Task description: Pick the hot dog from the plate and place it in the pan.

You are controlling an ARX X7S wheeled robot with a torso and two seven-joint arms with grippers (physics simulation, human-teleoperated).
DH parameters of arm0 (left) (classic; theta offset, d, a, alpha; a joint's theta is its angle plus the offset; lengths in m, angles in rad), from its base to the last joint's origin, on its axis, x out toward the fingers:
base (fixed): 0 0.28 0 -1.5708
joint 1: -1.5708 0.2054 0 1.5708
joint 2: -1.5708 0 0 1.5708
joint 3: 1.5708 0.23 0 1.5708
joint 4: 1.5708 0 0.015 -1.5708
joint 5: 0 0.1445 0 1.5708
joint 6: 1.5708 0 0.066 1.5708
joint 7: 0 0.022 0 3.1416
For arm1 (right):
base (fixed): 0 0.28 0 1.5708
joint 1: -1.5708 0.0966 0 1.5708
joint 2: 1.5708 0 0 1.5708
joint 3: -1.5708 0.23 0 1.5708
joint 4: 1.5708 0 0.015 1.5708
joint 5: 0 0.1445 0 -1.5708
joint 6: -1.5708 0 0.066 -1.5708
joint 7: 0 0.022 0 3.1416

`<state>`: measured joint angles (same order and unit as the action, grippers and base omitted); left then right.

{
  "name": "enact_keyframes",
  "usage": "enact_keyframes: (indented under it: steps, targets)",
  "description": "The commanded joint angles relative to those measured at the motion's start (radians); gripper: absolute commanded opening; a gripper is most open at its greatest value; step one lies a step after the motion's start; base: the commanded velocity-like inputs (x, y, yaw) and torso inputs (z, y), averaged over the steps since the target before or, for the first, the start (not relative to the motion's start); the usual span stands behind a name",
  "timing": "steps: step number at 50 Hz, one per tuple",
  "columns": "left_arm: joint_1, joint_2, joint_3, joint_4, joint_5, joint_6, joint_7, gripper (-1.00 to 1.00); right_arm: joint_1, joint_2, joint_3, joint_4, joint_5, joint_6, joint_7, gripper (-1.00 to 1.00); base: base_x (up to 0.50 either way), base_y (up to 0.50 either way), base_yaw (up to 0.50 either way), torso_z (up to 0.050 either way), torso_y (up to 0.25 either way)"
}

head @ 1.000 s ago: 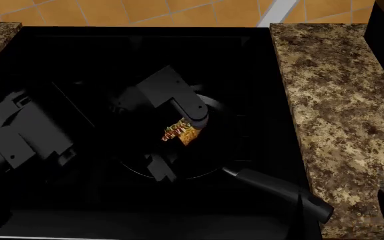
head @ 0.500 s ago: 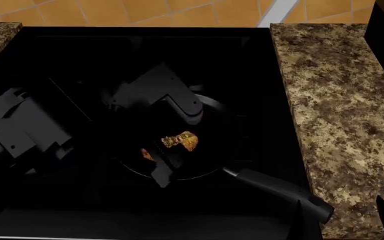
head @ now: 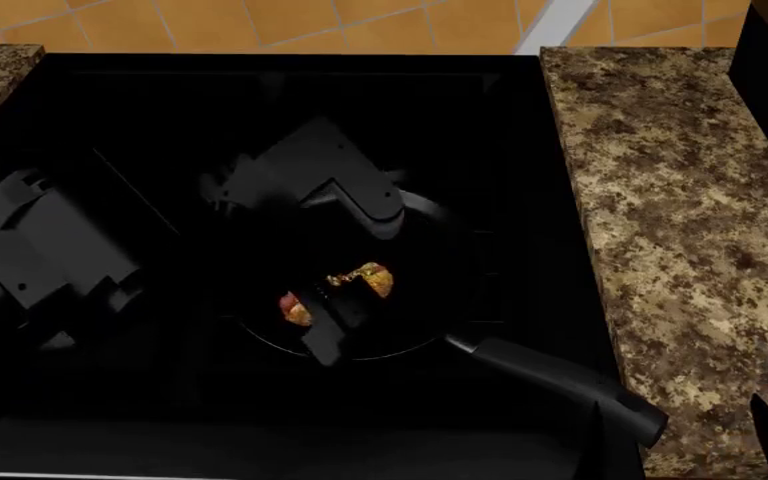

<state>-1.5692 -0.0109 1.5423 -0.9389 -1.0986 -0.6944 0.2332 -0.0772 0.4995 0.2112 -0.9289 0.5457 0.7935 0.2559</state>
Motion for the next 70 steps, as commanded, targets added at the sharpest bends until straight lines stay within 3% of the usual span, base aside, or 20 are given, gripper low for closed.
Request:
enact_keyframes:
  steps: [1,8,19,40,59,70]
  targets:
    - [-0.031,0.011,-0.019,-0.019,-0.017,0.029,0.010,1.00,-0.001,-0.003,0.002,-0.002,-0.001,-0.006,0.000,1.00,0.00,0.00,0.00,0.000,0.000]
    - [-0.060,-0.003,-0.029,-0.009,-0.028,0.040,0.012,1.00,-0.003,-0.003,-0.003,0.000,-0.001,-0.011,0.003,1.00,0.00,0.00,0.00,0.000,0.000]
    - [-0.036,-0.211,-0.144,0.348,-0.141,0.033,-0.217,1.00,-0.006,0.000,-0.005,-0.005,0.002,-0.016,0.008,1.00,0.00,0.00,0.00,0.000,0.000]
    - [-0.008,-0.541,-0.253,0.959,-0.301,0.001,-0.532,1.00,0.024,0.007,-0.010,-0.040,0.039,0.019,0.043,1.00,0.00,0.00,0.00,0.000,0.000]
    - [0.053,-0.736,-0.314,1.220,-0.397,0.038,-0.693,1.00,0.063,0.028,-0.007,-0.095,0.100,0.079,0.096,1.00,0.00,0.00,0.00,0.000,0.000]
    - [0.064,-0.856,-0.348,1.376,-0.450,0.051,-0.792,1.00,0.099,0.164,-0.050,-0.116,0.249,0.041,0.267,1.00,0.00,0.00,0.00,0.000,0.000]
